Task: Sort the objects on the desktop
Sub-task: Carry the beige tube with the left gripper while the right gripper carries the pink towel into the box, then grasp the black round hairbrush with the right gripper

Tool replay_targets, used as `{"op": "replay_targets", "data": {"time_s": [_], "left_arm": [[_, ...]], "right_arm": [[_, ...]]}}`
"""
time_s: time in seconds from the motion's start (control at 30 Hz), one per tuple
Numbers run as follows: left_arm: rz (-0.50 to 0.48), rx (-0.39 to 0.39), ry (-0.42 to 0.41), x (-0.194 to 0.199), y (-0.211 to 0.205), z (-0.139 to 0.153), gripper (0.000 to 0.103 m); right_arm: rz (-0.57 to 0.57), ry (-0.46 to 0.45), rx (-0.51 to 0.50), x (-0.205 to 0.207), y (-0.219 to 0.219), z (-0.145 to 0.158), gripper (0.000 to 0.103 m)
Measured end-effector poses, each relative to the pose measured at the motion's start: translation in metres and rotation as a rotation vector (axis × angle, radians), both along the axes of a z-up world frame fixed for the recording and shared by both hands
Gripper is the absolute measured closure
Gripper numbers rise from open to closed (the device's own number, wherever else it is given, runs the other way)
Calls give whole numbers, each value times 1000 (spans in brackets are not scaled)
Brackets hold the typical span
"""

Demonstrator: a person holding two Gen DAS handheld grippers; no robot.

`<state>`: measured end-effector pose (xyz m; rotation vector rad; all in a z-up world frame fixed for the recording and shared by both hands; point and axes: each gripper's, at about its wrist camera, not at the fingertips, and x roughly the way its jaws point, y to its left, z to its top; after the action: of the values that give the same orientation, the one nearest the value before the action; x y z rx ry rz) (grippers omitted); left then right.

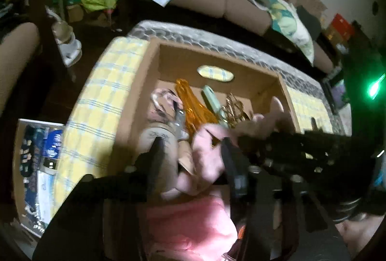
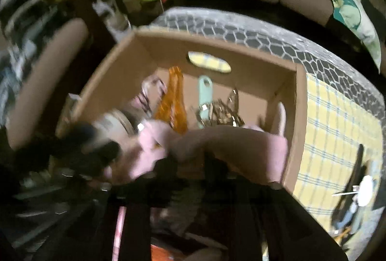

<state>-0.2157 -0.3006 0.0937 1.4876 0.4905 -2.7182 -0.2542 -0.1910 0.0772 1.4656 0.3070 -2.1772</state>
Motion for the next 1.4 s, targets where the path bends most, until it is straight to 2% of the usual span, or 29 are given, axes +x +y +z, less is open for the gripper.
{"op": "replay_targets", "data": {"time_s": [0.03,0.07,0.13,0.27,0.33,0.4,0.43,0.6,0.67,0.87,1.0,1.17,1.3,1.4], "left_arm": [[5,9,8,2,-2,3,42],[12,15,13,5,-4,7,37],[25,9,16,11,-6,13,35],[23,24,37,29,-2,29,34],[3,31,66,41,7,38,33],[-20,16,79,49,21,45,24],[-34,14,86,53,29,49,19],[-125,17,97,73,89,61,17],[-176,19,99,81,119,63,7],[-324,-37,113,99,206,58,6],[-397,-122,103,103,260,38,6],[-449,-203,85,96,305,-1,6],[-444,-225,48,87,315,-32,6],[-437,-221,28,83,316,-50,6]], "right_arm": [[-2,-1,9,2,3,1,59],[-5,-1,6,3,7,3,54],[-15,-2,-30,8,21,13,38],[-7,12,-73,25,44,41,28],[0,41,-76,35,66,58,18],[-12,40,-89,44,93,68,13],[-22,13,-103,48,112,70,12],[-141,7,-115,69,205,76,9],[-195,1,-120,79,239,75,9],[-343,11,-92,106,329,54,9],[-425,2,-101,118,372,29,9],[-534,-47,-231,119,406,-8,9],[-586,-47,-306,115,419,-27,9],[-587,-27,-315,110,421,-35,9]]}}
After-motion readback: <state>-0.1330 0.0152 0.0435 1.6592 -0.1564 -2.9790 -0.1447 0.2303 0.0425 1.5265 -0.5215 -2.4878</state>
